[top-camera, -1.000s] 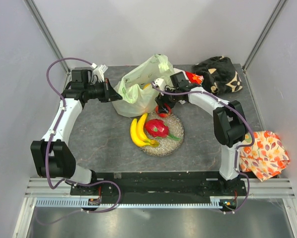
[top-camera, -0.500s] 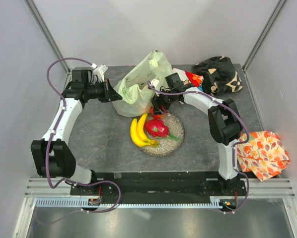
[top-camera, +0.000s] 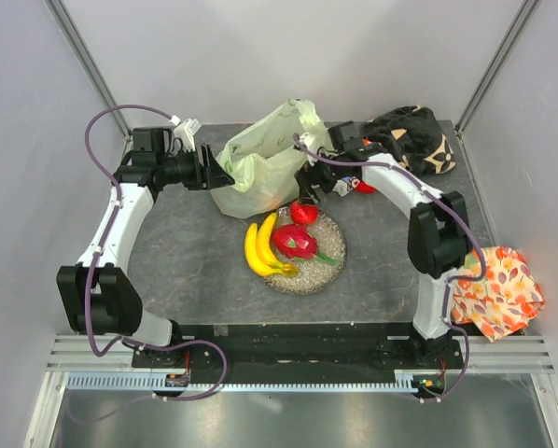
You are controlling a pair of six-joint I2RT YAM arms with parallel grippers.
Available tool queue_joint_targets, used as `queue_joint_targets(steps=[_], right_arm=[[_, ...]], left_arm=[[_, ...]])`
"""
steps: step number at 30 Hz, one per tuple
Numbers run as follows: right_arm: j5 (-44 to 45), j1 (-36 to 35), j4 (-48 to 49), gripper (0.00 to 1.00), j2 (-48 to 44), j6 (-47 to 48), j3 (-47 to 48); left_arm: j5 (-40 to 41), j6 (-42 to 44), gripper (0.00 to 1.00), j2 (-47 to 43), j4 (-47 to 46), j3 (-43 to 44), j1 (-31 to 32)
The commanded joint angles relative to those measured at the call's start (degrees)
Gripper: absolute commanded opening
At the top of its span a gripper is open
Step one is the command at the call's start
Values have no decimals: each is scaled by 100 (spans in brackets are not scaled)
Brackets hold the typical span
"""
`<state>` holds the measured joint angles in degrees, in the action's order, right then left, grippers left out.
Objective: Take the fake fruits out of the plastic bag
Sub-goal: Place the fake fruit on the plate, then adjust the plastic bag at the center of the board.
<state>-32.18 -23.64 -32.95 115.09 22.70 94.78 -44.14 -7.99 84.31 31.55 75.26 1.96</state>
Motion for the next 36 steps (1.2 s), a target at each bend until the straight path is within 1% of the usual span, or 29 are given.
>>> queue_joint_targets(steps=[1,3,5,6,8,11,12,13,14,15,16,17,18,19,20,21,22,23,24,25,27,30,33,35,36], right_arm=[[-51,61,-458,98,-1319,156,252],[-34,70,-458,98,-1620,86,138],[-104,70,-502,98,-1989,121,67],[-130,61,-563,98,-2086,129,75],[-253,44,-677,98,-2245,130,224],[-525,-53,-818,98,-2280,-2,523],[-552,-114,-818,98,-2263,-20,585],[-526,-176,-801,98,-2219,-29,698],[-386,-315,-601,96,-2193,-81,743],[-307,-369,-407,95,-2114,-151,761],[-193,-413,-179,93,-2061,-395,761],[261,-527,363,89,-1982,-537,770],[500,-589,577,85,-1720,-678,813],[703,-641,736,81,-1518,-757,1031],[896,-729,850,73,-1289,-810,1216],[1133,-756,852,69,-756,-820,1653],[1301,-782,843,66,-499,-828,1858],[1433,-826,799,64,-244,-837,2077],[1530,-844,738,63,246,-794,2288],[1574,-879,676,61,460,-715,2664],[1688,-941,483,60,951,-390,3009],[1707,-959,465,61,1287,-126,3090],[1882,-967,649,66,1541,-3,3134],[2425,-959,903,73,1875,7,3283],[2706,-958,1052,77,1999,-11,3510]], left_arm=[[-78,-560,72,-249,9,243,-2],[272,-896,77,-170,-9,208,7],[388,-1195,82,-47,18,234,7],[519,-1292,82,6,44,234,7],[529,-1520,82,199,35,261,15],[346,-1977,77,401,-262,182,33],[197,-2083,68,471,-342,164,42],[134,-2162,61,542,-499,164,50],[99,-2137,53,586,-536,173,85],[46,-2084,34,604,-545,199,94],[46,-1971,21,621,-501,199,86],[98,-1909,9,595,-414,190,86],[255,-1847,2,552,-343,164,86],[274,-1725,2,508,-308,120,77],[274,-1680,2,403,-229,33,77],[240,-1584,2,323,-202,-29,68],[204,-1522,2,244,-193,-73,51],[178,-1443,2,183,-150,-117,42],[134,-1225,2,60,-106,-109,33],[142,-1110,2,15,-53,-74,-2],[151,-759,2,-55,79,5,-63],[274,-415,2,84,211,269,-187],[300,-222,2,365,220,716,-380],[432,-142,2,778,211,1278,-389],[459,-11,2,936,211,1533,-389]])
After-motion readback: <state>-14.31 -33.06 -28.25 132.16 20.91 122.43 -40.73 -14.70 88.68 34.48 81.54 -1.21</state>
